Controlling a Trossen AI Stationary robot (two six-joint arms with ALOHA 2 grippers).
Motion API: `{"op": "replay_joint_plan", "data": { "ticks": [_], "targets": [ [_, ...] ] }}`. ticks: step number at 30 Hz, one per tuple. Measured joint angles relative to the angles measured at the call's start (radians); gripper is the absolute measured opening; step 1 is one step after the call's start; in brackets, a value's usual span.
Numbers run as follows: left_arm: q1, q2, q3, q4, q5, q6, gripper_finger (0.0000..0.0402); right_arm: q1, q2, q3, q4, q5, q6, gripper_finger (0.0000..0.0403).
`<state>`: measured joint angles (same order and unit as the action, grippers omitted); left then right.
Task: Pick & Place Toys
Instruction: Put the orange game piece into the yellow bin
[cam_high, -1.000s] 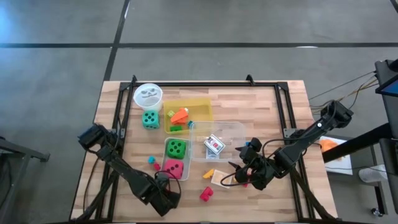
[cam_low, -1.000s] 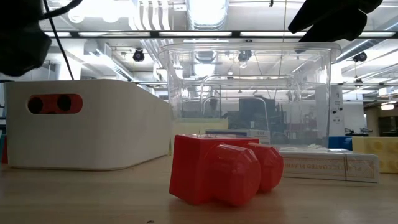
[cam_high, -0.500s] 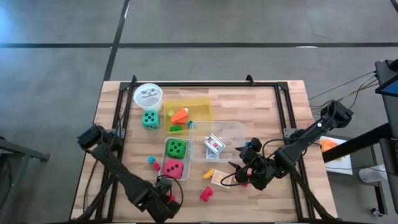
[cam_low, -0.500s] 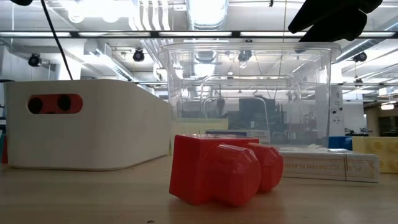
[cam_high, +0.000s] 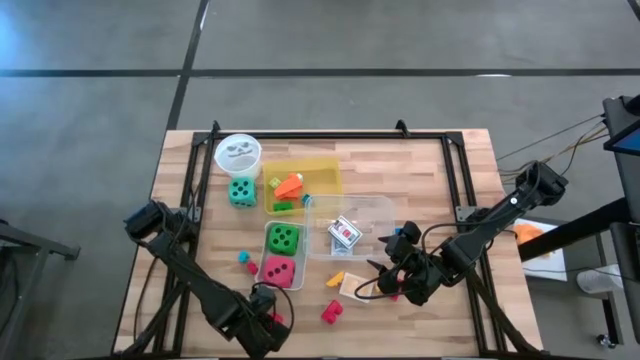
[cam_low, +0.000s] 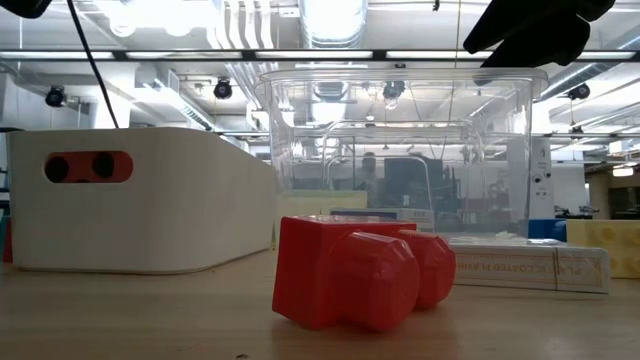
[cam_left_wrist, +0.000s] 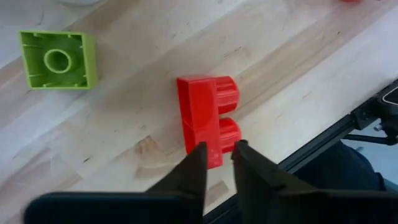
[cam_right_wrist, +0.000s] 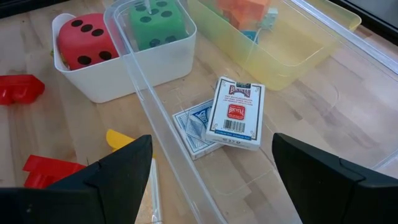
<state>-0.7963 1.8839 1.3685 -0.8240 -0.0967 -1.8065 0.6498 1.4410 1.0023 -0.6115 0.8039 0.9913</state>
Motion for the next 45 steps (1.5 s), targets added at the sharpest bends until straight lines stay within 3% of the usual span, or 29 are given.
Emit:
{"op": "replay_joint_plan", "data": {
  "ticks": [10, 19, 25, 45],
  "targets": [
    [0.0, 0.036, 0.0, 0.078, -0.014, -0.005, 0.0228, 0.0, 0.0, 0.0, 0.0, 0.0, 0.0, 0.0325],
    [0.003, 0.077, 0.007, 0.104, -0.014, -0.003, 0.0303, 0.0, 0.0, 0.0, 0.0, 0.0, 0.0, 0.0325],
    [0.008, 0.078, 0.006, 0.093, -0.024, -0.003, 0.0323, 0.0, 0.0, 0.0, 0.0, 0.0, 0.0, 0.0325],
    [0.054, 0.142, 0.001, 0.091, 0.008, 0.023, 0.0324, 0.0, 0.0, 0.0, 0.003, 0.0, 0.0, 0.0325]
  ]
}}
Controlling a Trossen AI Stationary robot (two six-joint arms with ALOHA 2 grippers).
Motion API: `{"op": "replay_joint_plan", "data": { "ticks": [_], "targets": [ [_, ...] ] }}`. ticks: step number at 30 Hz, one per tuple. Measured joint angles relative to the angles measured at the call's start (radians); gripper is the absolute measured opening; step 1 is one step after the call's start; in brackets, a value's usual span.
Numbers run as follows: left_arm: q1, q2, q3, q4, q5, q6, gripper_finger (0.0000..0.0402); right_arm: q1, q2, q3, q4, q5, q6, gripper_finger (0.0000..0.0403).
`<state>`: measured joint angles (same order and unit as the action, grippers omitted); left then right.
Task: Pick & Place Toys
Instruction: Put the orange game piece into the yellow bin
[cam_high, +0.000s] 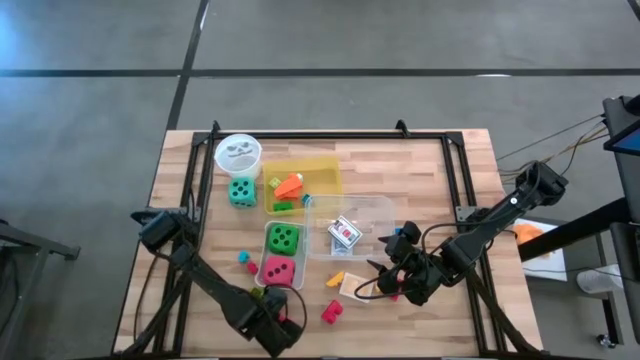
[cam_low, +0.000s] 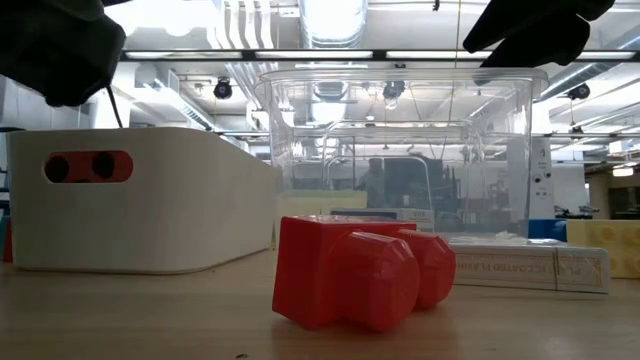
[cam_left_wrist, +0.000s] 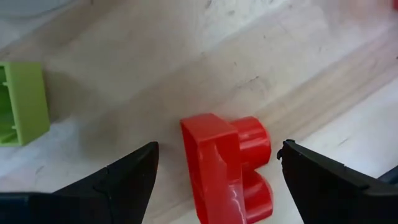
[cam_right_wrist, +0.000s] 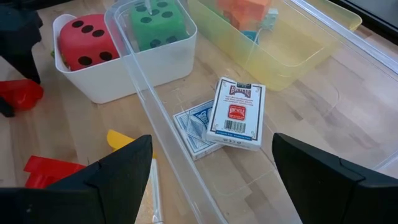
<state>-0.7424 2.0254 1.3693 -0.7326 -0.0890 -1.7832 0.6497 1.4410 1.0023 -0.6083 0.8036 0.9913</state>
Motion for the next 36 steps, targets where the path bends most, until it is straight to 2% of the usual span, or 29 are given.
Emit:
{"op": "replay_joint_plan", "data": {
  "ticks": [8, 17, 23, 32, 36],
  "targets": [
    [0.002, 0.0, 0.0, -0.004, -0.008, 0.033, 0.031, 0.0, 0.0, 0.0, 0.002, 0.0, 0.0, 0.0325],
    [0.002, 0.0, -0.001, -0.023, -0.008, -0.006, 0.02, 0.0, 0.0, 0.0, 0.002, 0.0, 0.0, 0.0325],
    [0.002, -0.002, -0.019, -0.002, -0.005, -0.015, 0.0142, 0.0, 0.0, 0.0, 0.003, 0.0, 0.0, 0.0325],
    [0.003, -0.006, -0.045, 0.047, 0.027, -0.023, 0.0133, 0.0, 0.0, 0.0, 0.01, 0.0, 0.0, 0.0325],
    [0.003, -0.006, -0.044, 0.057, 0.03, -0.015, 0.0105, 0.0, 0.0, 0.0, 0.014, 0.0, 0.0, 0.0325]
  ]
}}
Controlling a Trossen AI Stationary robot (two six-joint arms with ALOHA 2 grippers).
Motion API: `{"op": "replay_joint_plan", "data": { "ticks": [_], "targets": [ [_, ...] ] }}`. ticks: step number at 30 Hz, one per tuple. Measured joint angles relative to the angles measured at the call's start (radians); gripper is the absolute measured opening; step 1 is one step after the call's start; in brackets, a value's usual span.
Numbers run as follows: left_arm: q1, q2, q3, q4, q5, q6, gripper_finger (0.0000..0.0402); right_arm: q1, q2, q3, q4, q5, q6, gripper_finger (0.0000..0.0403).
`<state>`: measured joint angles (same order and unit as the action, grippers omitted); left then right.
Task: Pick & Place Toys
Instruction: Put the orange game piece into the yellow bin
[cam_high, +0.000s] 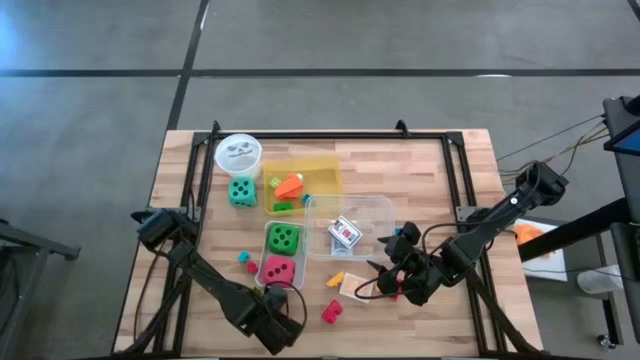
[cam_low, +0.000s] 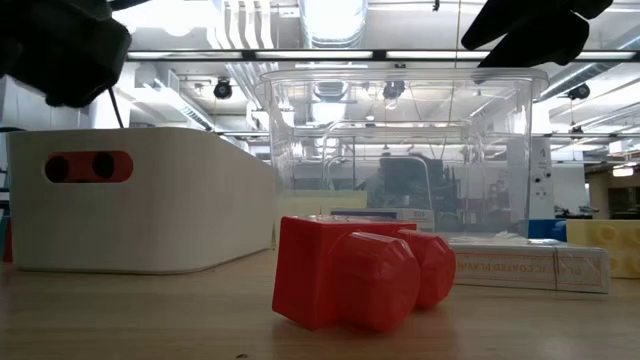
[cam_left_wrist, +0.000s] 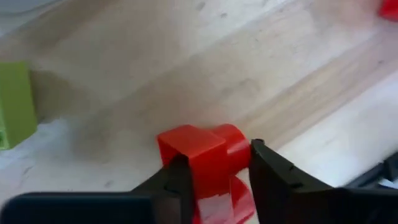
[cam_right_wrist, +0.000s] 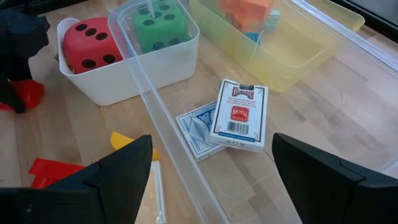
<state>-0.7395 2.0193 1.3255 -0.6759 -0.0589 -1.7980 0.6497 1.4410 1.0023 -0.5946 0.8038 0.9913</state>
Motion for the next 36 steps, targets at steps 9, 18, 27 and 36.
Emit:
{"op": "replay_joint_plan", "data": {
  "ticks": [9, 18, 27, 36],
  "targets": [
    [0.0, 0.003, -0.002, -0.004, 0.015, 0.018, 0.0012, 0.0, 0.0, 0.0, 0.004, 0.0, 0.0, 0.0325],
    [-0.001, -0.022, -0.005, -0.013, 0.009, 0.022, 0.0003, 0.0, 0.0, 0.0, 0.004, 0.0, 0.0, 0.0325],
    [-0.001, -0.1, -0.006, -0.019, -0.069, 0.014, 0.0002, 0.0, 0.0, 0.0, 0.007, 0.0, 0.0, 0.0325],
    [-0.002, -0.187, -0.004, -0.034, -0.12, -0.083, 0.0001, 0.0, 0.0, 0.0, 0.008, 0.0, 0.0, 0.0325]
  ]
}}
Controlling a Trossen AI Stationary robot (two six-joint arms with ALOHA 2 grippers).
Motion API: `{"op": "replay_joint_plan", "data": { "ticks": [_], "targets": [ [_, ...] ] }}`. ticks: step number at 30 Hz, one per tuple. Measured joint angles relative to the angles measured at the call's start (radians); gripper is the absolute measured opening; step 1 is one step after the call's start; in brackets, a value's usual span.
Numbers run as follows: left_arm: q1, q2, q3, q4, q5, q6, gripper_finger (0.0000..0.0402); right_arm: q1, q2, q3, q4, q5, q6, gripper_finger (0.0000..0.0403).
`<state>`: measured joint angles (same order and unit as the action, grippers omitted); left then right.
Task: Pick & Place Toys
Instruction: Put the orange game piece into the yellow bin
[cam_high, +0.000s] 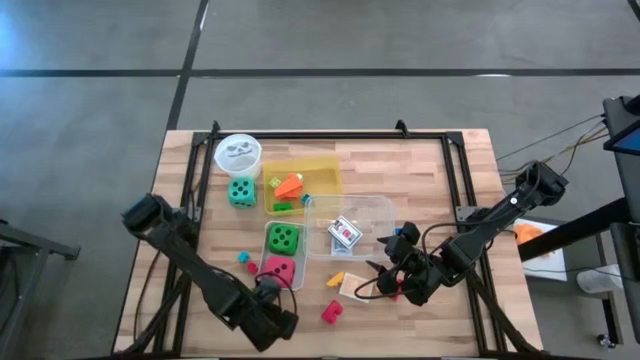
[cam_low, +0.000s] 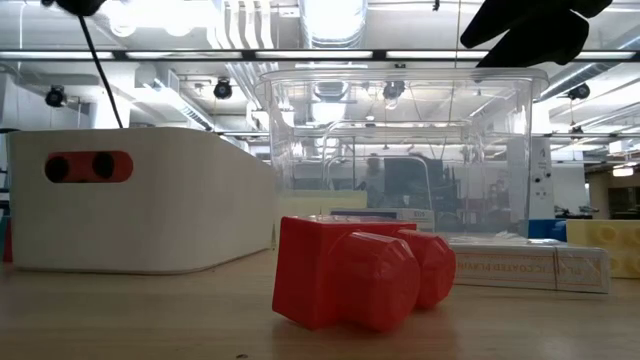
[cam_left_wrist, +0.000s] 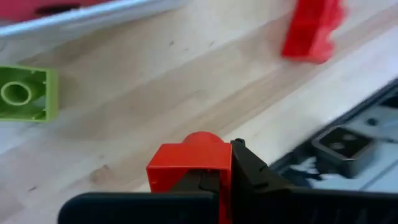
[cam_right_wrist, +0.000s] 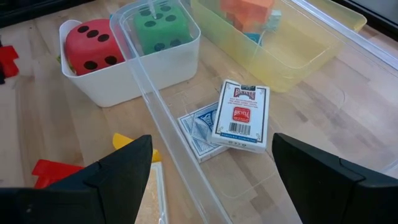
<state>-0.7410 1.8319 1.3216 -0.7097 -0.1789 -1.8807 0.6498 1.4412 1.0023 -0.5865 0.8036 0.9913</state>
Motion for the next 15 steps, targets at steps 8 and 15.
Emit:
{"op": "replay_joint_plan", "data": {
  "ticks": [8, 15],
  "targets": [
    [0.011, -0.12, 0.0, -0.103, -0.082, -0.014, 0.0001, 0.0, 0.0, 0.0, 0.0, 0.0, 0.0, 0.0325],
    [0.1, -0.277, -0.001, -0.319, -0.172, -0.048, 0.0, 0.0, 0.0, 0.0, 0.001, 0.0, 0.0, 0.0325]
  ]
}}
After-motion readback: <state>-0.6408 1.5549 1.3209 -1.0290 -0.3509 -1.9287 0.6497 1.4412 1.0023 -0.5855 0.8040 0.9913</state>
